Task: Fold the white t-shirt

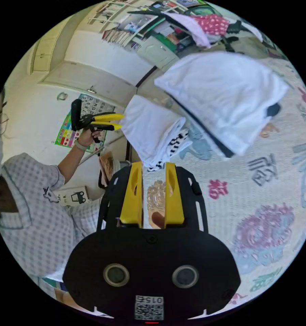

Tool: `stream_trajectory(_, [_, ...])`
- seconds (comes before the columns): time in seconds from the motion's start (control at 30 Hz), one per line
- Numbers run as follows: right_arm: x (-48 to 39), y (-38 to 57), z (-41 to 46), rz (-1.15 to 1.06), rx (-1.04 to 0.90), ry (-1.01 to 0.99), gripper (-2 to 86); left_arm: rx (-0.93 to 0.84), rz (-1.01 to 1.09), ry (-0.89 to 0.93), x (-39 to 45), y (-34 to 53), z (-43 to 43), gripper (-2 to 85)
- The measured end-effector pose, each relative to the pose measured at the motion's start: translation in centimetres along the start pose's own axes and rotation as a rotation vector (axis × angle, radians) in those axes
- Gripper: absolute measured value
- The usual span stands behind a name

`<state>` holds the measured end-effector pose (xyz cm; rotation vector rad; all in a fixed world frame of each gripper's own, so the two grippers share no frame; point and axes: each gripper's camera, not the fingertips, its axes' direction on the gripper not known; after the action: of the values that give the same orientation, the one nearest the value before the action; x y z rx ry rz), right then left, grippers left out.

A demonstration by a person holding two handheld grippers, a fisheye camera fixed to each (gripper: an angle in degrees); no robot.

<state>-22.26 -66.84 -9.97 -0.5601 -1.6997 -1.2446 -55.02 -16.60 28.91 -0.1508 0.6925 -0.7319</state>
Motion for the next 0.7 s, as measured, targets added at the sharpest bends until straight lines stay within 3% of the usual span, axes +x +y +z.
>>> stream_trajectory(0.17, [-0.5,-2.7,7.7,0.055,-0.061,-0.063,6.9,-0.023,-0.063,-0.030,0.6,2.3,1.3,12.5])
stream_trajectory(0.27, [-2.3,-2.0,6.7,0.045,-0.012,-0.054,3.4,-0.042,-0.017,-0.096,1.9,2.8,0.6,6.4])
stream_trajectory(0.4, [-4.6,1.3,2.1,0.029,0.139,-0.211,1.4,0.009,0.056,-0.019,4.1,4.6,-2.4,0.1])
stream_trajectory(0.57, [-9.7,10.5,-6.0,-0.004,0.327,-0.371,0.6,0.108,0.133,0.213,10.0,6.4,-7.1,1.0])
stream_trajectory(0.7, [-12.4,18.1,-10.3,0.009,0.445,-0.464,0.5,0.021,0.331,0.312,20.2,7.4,-5.6,10.1])
